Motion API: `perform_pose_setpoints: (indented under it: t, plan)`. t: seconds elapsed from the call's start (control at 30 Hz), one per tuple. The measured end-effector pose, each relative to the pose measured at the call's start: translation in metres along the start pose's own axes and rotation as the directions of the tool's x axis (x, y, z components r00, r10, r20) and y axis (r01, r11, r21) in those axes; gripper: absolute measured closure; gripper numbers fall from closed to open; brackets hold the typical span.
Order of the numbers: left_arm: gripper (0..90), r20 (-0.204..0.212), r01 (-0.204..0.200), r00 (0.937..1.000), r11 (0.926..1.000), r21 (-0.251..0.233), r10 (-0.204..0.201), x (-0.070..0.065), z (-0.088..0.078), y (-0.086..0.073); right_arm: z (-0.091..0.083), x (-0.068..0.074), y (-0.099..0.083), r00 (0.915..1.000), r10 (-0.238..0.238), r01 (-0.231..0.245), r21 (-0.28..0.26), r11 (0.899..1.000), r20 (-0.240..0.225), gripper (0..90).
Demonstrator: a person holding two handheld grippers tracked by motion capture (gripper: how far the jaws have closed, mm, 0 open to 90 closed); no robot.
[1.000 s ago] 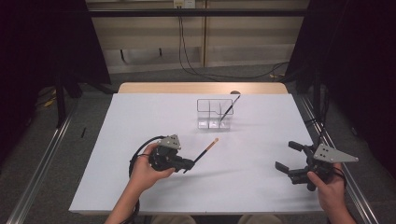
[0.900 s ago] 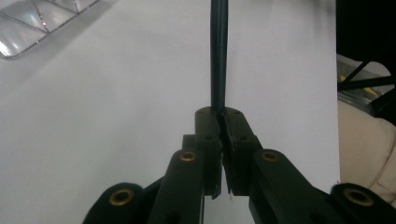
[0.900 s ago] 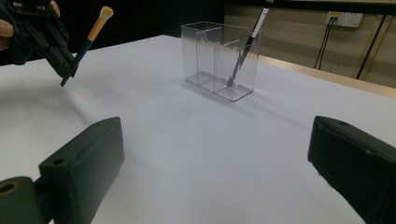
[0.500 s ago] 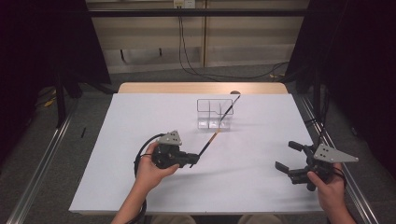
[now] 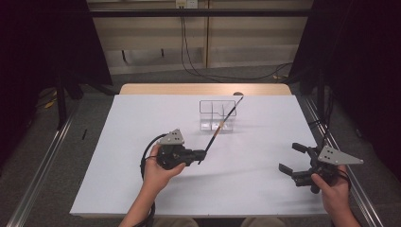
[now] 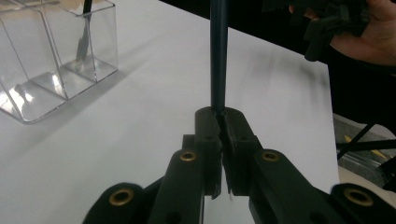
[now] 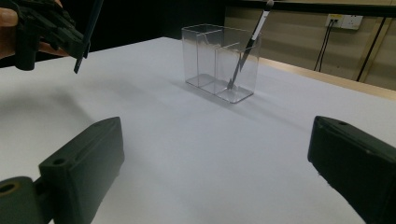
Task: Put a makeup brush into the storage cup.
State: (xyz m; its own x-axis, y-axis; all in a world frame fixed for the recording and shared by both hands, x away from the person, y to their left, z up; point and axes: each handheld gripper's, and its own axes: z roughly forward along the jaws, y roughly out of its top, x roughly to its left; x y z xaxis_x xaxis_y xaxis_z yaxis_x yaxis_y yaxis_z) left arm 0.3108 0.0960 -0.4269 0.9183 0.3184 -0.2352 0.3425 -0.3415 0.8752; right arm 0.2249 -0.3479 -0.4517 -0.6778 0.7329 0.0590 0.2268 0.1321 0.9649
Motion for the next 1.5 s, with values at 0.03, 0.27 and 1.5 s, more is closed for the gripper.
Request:
perform_pose_setpoints:
  t: [0.03, 0.27, 1.5]
  plan:
    - [85.8, -0.001, 0.002, 1.0, 1.0, -0.008, -0.002, 0.0, 0.0, 0.0, 0.0, 0.0, 0.0, 1.0, 0.001, -0.001, -0.001, 1.0, -0.001, 3.4]
    - [85.8, 0.002, 0.021, 0.9998, 0.9966, -0.079, -0.021, 0.0, -0.001, 0.001, 0.0, 0.0, 0.0, 1.0, -0.001, 0.001, -0.005, 1.0, -0.001, 3.4]
    - [85.8, 0.008, 0.032, 0.9995, 0.982, -0.186, -0.031, -0.008, 0.013, -0.002, 0.013, 0.005, 0.009, 0.9998, 0.017, -0.017, -0.003, 1.0, -0.011, 3.2]
